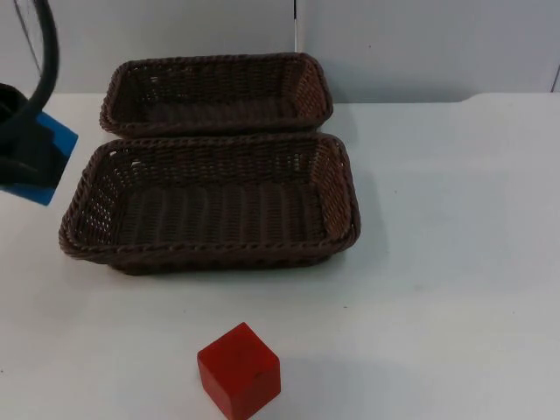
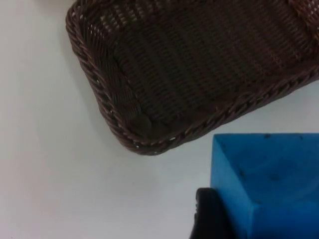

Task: Pick up one cube with the left hand and place it into the upper basket. Pick up one cube with the right hand and place it into the lower basket.

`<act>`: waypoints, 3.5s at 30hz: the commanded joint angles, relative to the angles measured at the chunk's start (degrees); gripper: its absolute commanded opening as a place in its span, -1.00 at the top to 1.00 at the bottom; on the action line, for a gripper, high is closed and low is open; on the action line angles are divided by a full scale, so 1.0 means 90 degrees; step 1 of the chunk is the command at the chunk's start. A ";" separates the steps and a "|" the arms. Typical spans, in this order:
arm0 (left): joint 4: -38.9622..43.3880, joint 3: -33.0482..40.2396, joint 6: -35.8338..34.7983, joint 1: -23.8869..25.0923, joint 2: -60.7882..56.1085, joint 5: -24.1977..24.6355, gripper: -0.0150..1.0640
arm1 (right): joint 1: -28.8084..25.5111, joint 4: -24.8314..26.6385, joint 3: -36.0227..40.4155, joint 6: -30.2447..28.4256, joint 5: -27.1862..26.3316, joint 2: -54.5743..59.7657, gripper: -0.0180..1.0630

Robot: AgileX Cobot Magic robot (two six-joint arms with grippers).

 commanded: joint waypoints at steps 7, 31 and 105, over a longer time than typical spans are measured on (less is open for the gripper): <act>-0.0271 -0.0417 -0.0037 -0.0045 0.0796 -0.0526 0.97 | -0.0039 -0.0042 0.0015 -0.0017 -0.0040 -0.0019 -0.98; -0.0192 -0.4063 0.0236 -0.0021 0.4581 -0.0747 0.97 | -0.0039 -0.0046 0.0015 -0.0030 -0.0040 -0.0019 -0.98; -0.0865 -0.9157 0.0181 0.0823 0.7717 0.0942 -0.70 | -0.0039 -0.0152 0.0015 -0.0016 -0.0040 -0.0019 -0.98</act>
